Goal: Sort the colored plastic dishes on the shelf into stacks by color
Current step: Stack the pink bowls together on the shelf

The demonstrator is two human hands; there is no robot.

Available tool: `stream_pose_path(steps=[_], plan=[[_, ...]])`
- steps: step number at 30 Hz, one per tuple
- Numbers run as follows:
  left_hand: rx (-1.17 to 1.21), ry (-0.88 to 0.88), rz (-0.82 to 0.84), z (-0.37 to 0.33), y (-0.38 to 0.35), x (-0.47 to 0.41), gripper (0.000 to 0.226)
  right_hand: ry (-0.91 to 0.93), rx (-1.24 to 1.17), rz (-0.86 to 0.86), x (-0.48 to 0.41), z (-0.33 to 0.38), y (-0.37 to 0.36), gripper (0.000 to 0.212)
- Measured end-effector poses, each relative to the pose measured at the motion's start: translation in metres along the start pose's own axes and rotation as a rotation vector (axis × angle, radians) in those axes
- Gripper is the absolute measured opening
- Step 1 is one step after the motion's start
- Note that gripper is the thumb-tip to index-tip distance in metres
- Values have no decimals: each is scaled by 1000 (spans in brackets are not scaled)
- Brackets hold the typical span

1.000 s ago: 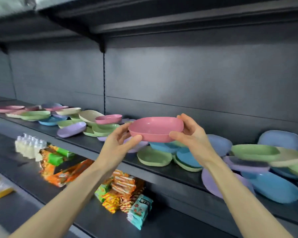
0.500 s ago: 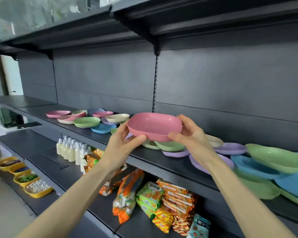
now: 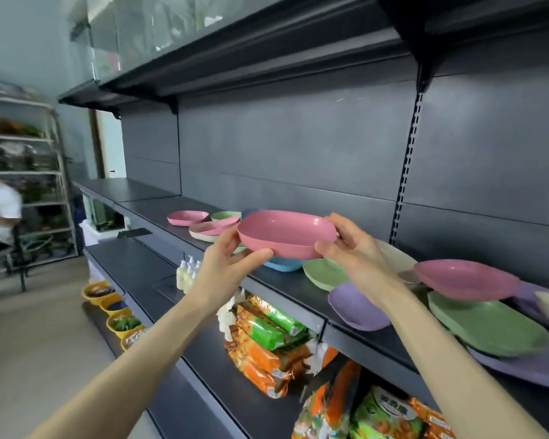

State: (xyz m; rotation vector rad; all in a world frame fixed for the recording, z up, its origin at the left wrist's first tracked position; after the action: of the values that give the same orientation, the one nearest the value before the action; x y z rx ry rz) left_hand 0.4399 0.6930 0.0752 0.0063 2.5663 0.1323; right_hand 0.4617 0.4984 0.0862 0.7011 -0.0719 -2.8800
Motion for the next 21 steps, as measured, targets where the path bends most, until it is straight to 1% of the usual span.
stream_pose_path(steps=[3,7,8,11,12,13,16,18,19,21], plan=[[-35,2,-50,19,38,-29,43,-52,15,39,-45,-20,-31,31],[-64,35,-97,56,96,-61,44,-86,43,103,-105,-47,-77,39],[-69,38,-101,64,108,-69,42,-86,58,108,-118,-52,-86,47],[-75,51,-100,91,143,-93,38,-108,87,102,-152,-72,-115,95],[-78,49,-94,100,155,-103,38,-105,109,92,-164,-79,-124,102],[-84,44,-90,109,167,-114,39,-100,128,85,-177,-86,-134,104],[-86,44,-53,140,203,-145,43,-93,177,47,-214,-105,-162,103],[-70,57,-21,161,226,-165,42,-97,160,33,-235,-119,-181,103],[-76,62,4,172,241,-178,43,-108,147,16,-248,-128,-193,96],[-79,80,50,195,268,-200,47,-132,129,7,-268,-145,-217,68]])
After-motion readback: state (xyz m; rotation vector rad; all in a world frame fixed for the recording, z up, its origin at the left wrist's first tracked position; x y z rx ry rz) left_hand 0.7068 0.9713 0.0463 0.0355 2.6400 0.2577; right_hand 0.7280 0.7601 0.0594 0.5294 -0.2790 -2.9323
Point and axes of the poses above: each hand's wrist, its own x-axis away from the middle knuckle, its own y-axis out of the back of the hand, z = x × y, the point moved 8 cm from there along -x, towards the middle knuckle, and after that the axes turned 6 degrees about -x, right-handed, at the moved point
